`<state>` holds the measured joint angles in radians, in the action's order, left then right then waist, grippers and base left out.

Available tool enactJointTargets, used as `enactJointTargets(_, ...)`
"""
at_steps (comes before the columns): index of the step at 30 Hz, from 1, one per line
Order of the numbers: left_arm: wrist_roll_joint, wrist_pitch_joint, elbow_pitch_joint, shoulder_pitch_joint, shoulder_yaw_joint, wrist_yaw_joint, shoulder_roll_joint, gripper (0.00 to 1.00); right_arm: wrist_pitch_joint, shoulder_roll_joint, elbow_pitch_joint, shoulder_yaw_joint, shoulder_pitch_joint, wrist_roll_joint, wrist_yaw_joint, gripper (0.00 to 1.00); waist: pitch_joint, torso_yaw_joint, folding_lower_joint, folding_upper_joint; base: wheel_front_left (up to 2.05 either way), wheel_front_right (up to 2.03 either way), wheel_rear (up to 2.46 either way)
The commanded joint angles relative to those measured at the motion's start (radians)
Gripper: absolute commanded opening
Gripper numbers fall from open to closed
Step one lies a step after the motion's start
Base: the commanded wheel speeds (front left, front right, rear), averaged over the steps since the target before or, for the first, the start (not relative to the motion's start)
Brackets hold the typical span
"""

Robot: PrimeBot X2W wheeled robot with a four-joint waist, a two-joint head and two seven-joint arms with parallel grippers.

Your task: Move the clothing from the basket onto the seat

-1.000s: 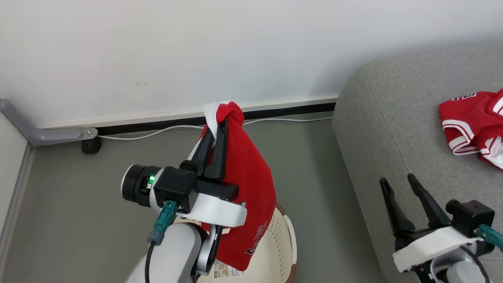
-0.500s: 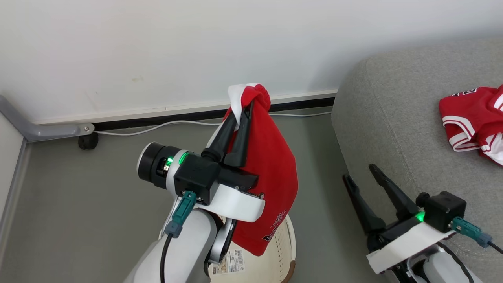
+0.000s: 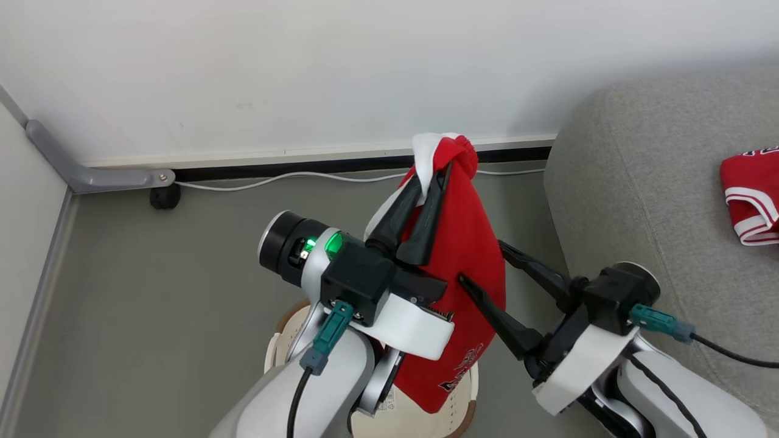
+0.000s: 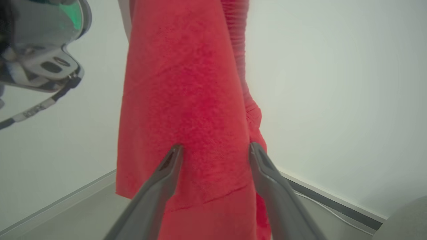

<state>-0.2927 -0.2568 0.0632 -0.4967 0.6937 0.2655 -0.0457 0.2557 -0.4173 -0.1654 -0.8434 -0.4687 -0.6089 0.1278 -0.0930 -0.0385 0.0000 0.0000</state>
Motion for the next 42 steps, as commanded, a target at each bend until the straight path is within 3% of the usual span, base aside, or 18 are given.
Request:
enactJointTargets(1,-0.007,-0.005,-0.033,-0.061,-0.015,0.015,-0.004,0.0,0.006,-0.014,-0.002,-0.025,-0.039,-0.01,0.003,1.0,-0.006,0.017,0.0,0.0,0.0,0.0,0.0)
enactJointTargets(7,-0.031,-0.005,-0.036,-0.076,0.031,0.024,-0.004,0.0,0.006,-0.003,-0.108,-0.16,-0.102,-0.069,0.003,1.0,-0.007,0.047,0.0,0.0,0.0,0.0,0.0)
enactJointTargets(8,-0.034,-0.005,-0.036,-0.077,0.036,0.026,-0.004,0.0,0.006,0.001,-0.123,-0.177,-0.113,-0.081,0.003,0.84,-0.007,0.051,0.0,0.0,0.0,0.0,0.0)
enactJointTargets(9,-0.038,-0.005,-0.036,-0.077,0.041,0.028,-0.004,0.0,0.006,0.004,-0.136,-0.192,-0.123,-0.089,0.003,0.38,-0.007,0.054,0.0,0.0,0.0,0.0,0.0)
enactJointTargets(10,-0.038,-0.005,-0.036,-0.077,0.041,0.028,-0.004,0.0,0.006,0.004,-0.136,-0.192,-0.123,-0.089,0.003,0.38,-0.007,0.054,0.0,0.0,0.0,0.0,0.0)
enactJointTargets(11,-0.039,-0.005,-0.035,-0.077,0.044,0.029,-0.004,0.0,0.006,0.011,-0.142,-0.198,-0.129,-0.101,0.003,0.0,-0.007,0.056,0.0,0.0,0.0,0.0,0.0)
enactJointTargets(18,-0.036,-0.005,-0.014,-0.062,0.041,0.037,-0.004,0.0,0.006,0.025,-0.135,-0.153,-0.124,-0.107,0.003,0.0,-0.011,0.05,0.0,0.0,0.0,0.0,0.0)
enactJointTargets(19,-0.039,-0.005,-0.008,-0.057,0.04,0.036,-0.004,0.42,0.006,0.025,-0.131,-0.142,-0.119,-0.104,0.003,0.0,-0.01,0.047,0.0,0.0,0.0,0.0,0.0)
enactJointTargets(20,-0.042,-0.005,-0.003,-0.052,0.039,0.034,-0.004,0.99,0.006,0.025,-0.126,-0.129,-0.114,-0.101,0.003,0.0,-0.01,0.044,0.0,0.0,0.0,0.0,0.0)
enactJointTargets(26,-0.041,-0.005,0.034,-0.02,0.017,0.018,-0.004,1.0,0.006,0.02,-0.082,-0.025,-0.069,-0.093,0.003,0.0,-0.008,0.017,0.0,0.0,0.0,0.0,0.0)
enactJointTargets(42,-0.013,-0.005,0.098,0.068,-0.045,-0.024,-0.004,1.0,0.006,0.006,0.074,0.384,0.02,-0.033,0.003,0.0,-0.017,-0.112,0.0,0.0,0.0,0.0,0.0)
